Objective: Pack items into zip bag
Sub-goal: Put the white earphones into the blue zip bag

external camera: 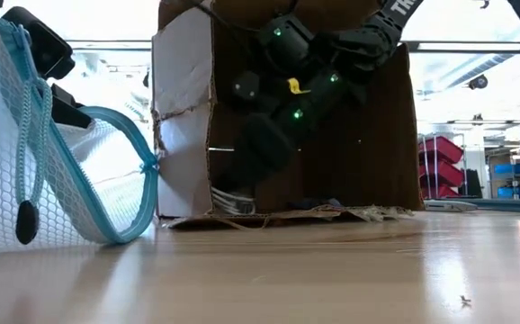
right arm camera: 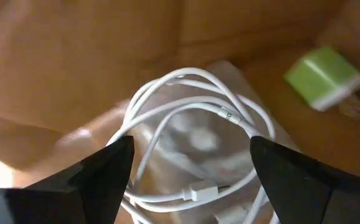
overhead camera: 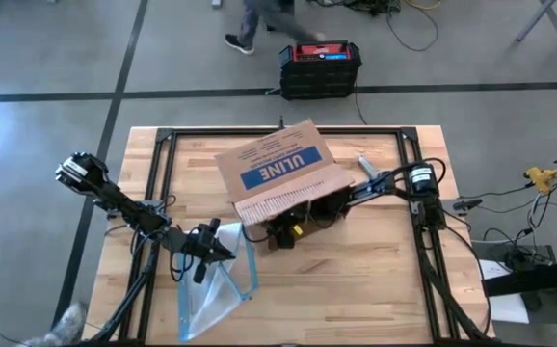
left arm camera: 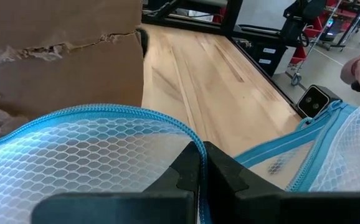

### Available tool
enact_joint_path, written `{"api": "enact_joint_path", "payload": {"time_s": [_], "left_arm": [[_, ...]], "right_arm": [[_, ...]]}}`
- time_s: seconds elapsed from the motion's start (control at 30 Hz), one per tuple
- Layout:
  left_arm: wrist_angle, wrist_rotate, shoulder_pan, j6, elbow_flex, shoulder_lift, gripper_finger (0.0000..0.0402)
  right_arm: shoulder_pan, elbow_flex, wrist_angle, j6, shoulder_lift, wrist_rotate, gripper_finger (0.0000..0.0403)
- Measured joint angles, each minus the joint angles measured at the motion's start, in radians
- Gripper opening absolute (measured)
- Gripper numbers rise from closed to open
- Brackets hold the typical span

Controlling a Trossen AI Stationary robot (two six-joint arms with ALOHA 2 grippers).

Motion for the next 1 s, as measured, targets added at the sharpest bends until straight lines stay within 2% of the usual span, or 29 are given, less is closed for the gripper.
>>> {"api": "enact_joint_path", "payload": {"time_s": [0.1,0.4,0.57,0.73,0.93,1.0], "left_arm": [[0.0,0.0,0.0,-0.002,0.0,0.0,0.0],[0.001,-0.001,0.0,-0.002,0.0,-0.001,0.0],[0.002,-0.001,0.0,-0.002,0.0,-0.001,0.0],[0.006,-0.001,0.0,-0.002,0.0,-0.001,0.0],[0.007,0.0,0.0,-0.007,0.0,-0.001,0.0],[0.007,0.002,0.0,-0.015,0.0,-0.003,0.0]], "right_arm": [[-0.003,0.0,-0.007,-0.007,-0.004,0.02,0.0305],[-0.017,0.001,-0.002,0.019,0.05,-0.116,0.0289],[-0.035,0.003,0.001,0.061,0.074,-0.084,0.0268],[-0.071,0.006,-0.005,0.109,0.1,-0.071,0.0194],[-0.078,0.004,-0.027,0.113,0.111,-0.06,0.0042],[-0.077,0.002,-0.034,0.099,0.093,-0.059,0.0013]]}}
